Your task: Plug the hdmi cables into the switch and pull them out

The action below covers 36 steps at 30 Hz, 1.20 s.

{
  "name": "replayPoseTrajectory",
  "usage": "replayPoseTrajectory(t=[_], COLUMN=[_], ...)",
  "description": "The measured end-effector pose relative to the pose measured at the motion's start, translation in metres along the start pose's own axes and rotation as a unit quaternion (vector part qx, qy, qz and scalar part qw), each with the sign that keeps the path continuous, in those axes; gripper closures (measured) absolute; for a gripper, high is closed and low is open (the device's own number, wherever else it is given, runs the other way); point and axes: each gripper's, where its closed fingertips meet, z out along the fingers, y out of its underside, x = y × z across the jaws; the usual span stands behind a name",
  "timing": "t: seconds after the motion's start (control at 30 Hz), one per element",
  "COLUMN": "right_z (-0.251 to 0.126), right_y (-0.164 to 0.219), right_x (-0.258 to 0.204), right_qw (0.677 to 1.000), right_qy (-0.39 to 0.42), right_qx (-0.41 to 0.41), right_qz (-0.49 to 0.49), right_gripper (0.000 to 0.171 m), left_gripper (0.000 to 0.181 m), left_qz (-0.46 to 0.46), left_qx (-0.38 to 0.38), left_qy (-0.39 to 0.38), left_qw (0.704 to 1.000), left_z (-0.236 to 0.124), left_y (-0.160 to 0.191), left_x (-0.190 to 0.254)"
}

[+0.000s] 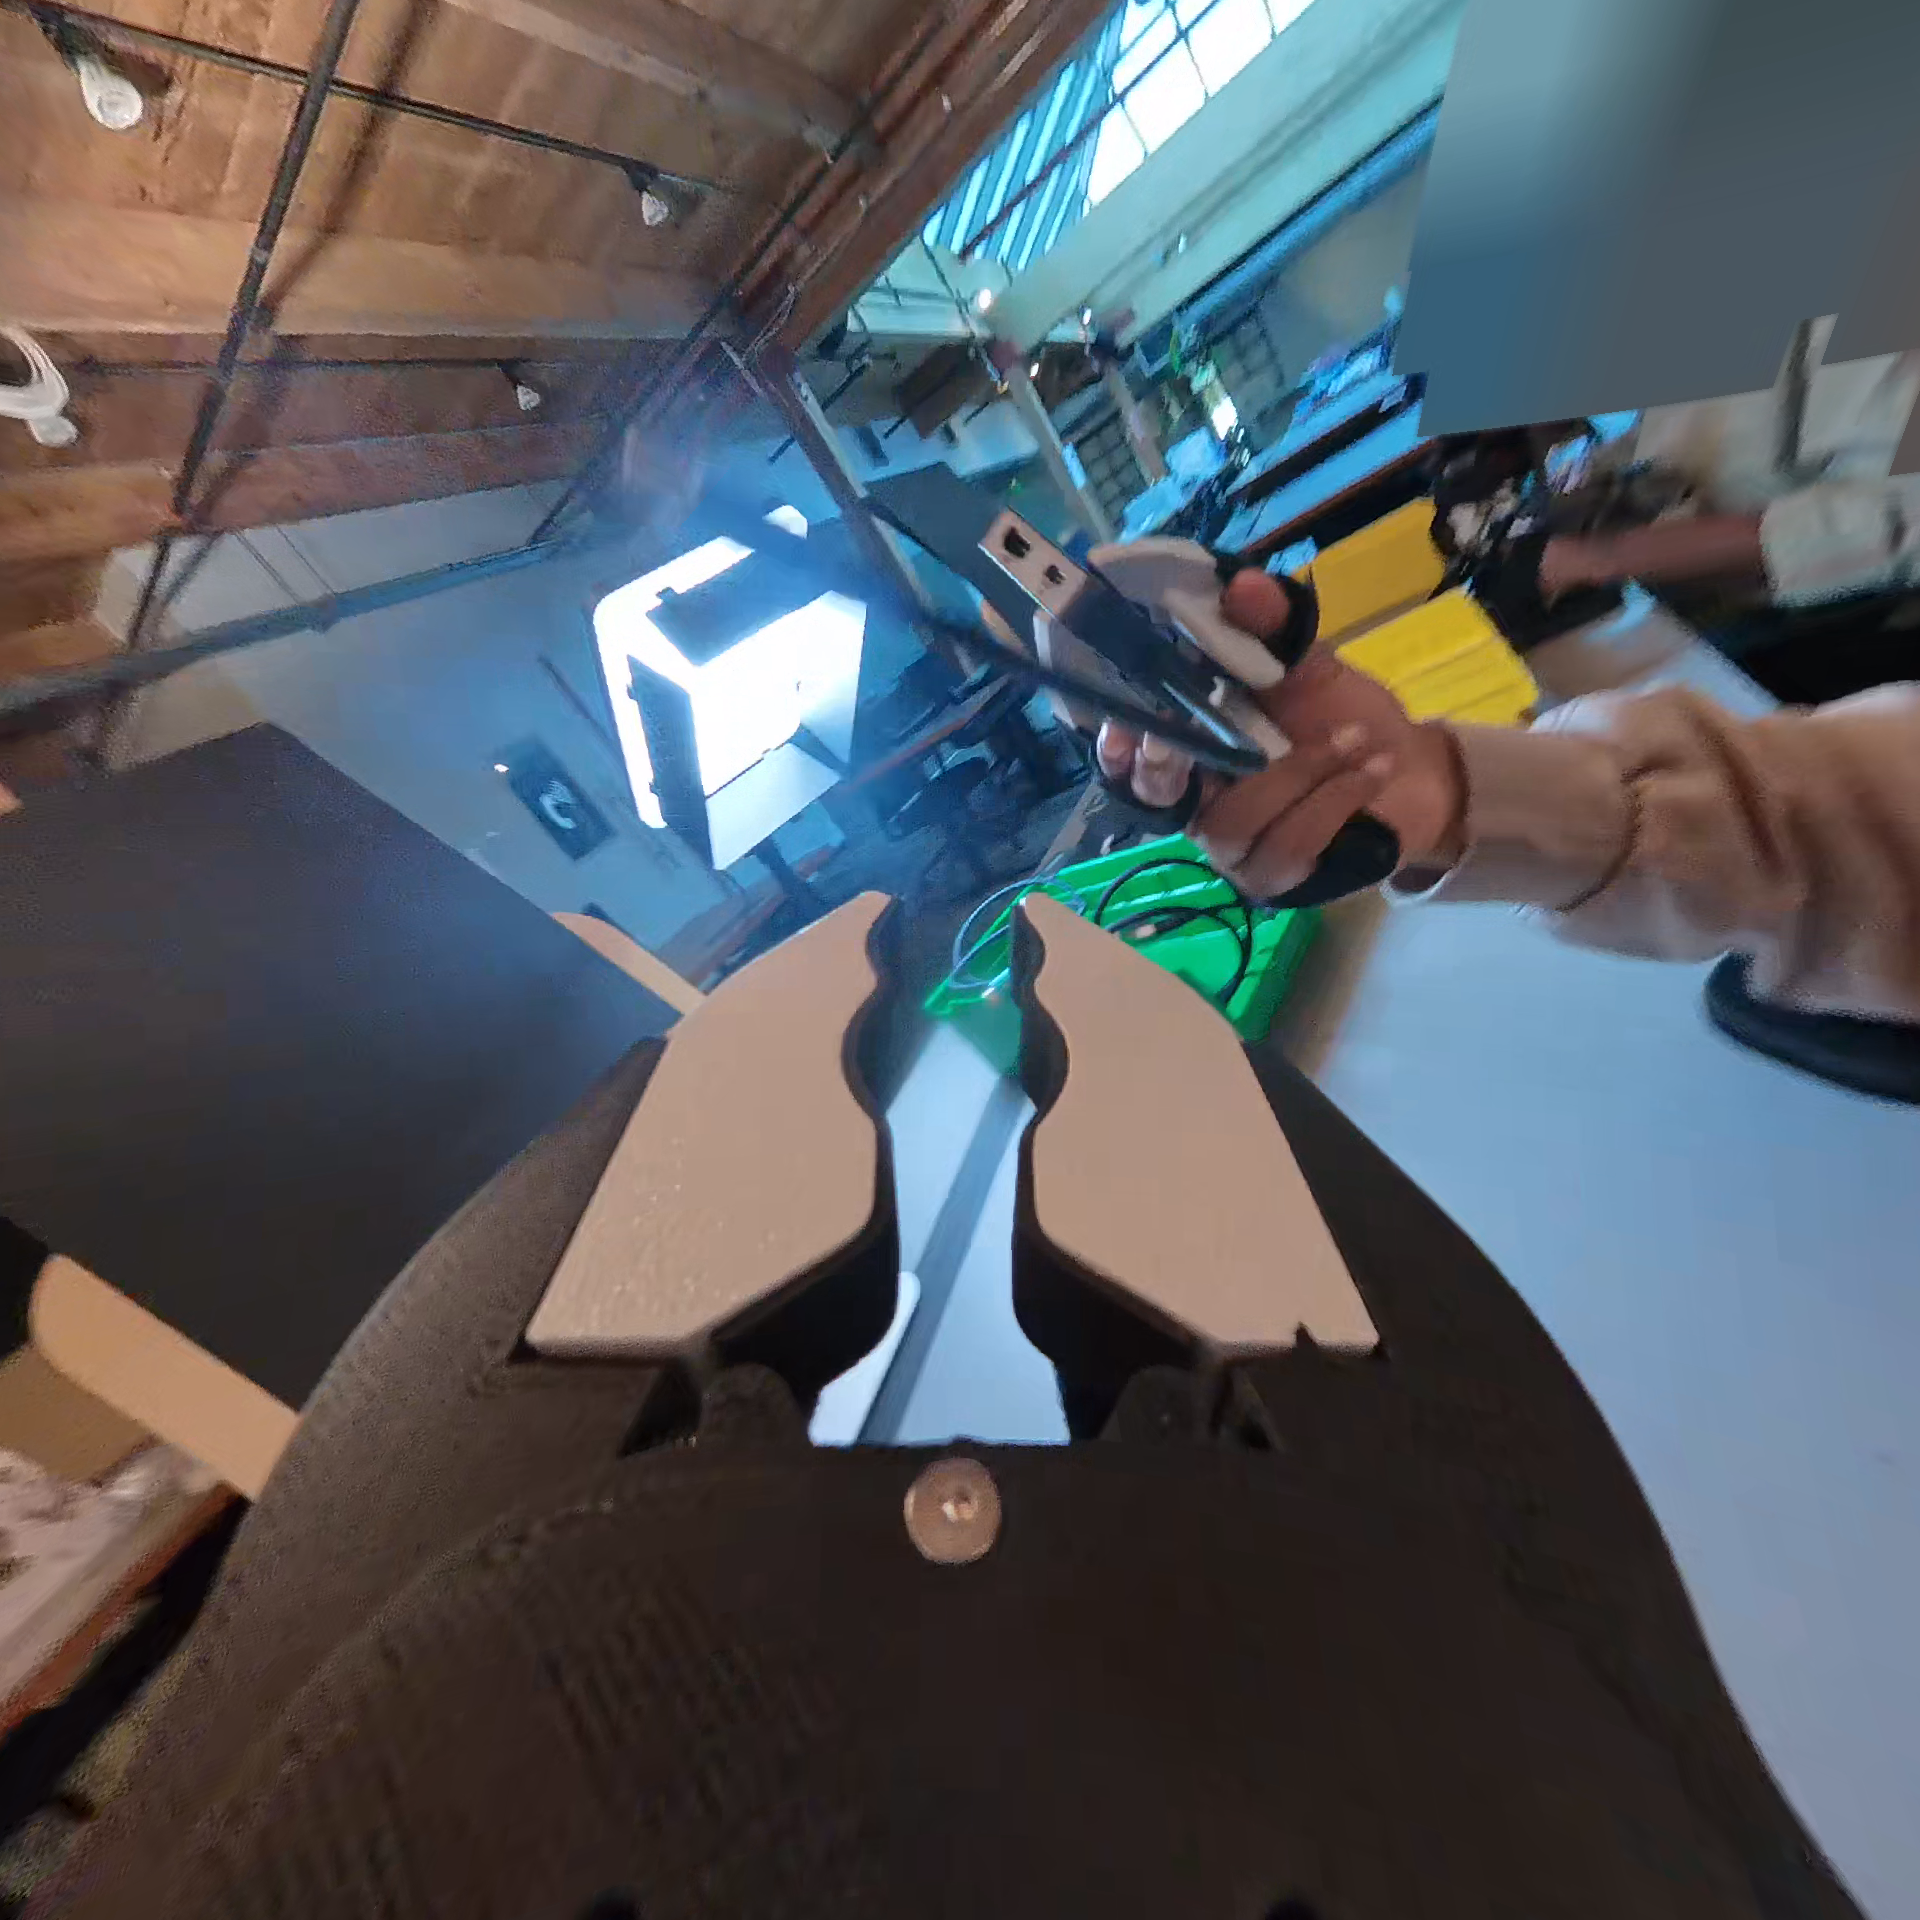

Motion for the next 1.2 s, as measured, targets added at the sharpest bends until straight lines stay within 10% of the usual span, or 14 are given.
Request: replayPoseTrajectory(t=[0.47, 0.67, 0.9, 1.0, 1.2], right_z=[0.024, 0.014, -0.004, -0.008, -0.030], right_y=[0.065, 0.077, 0.043, 0.035, 0.094], right_x=[0.028, 0.049, 0.048, 0.026, 0.045], right_qw=[0.987, 0.978, 0.967, 0.917, 0.703], right_qy=[0.060, 0.111, 0.164, 0.154, 0.163], right_qx=[-0.093, -0.129, -0.152, -0.190, -0.423], right_qz=[0.115, 0.122, -0.119, -0.315, -0.548], right_gripper=[0.157, 0.153, 0.134, 0.138, 0.140], left_gripper=[0.127, 0.148, 0.168, 0.168, 0.168], left_qz=[0.397, 0.488, 0.270, 0.146, -0.011], left_qx=[-0.066, -0.097, -0.073, -0.050, -0.090], left_qy=[-0.098, -0.095, -0.019, 0.022, 0.146], left_qw=[0.910, 0.862, 0.960, 0.988, 0.985], left_z=[0.050, 0.060, 0.052, 0.043, 0.035], left_y=[0.008, 0.029, 0.027, 0.024, 0.057], left_x=[0.038, 0.051, 0.053, 0.050, 0.068])
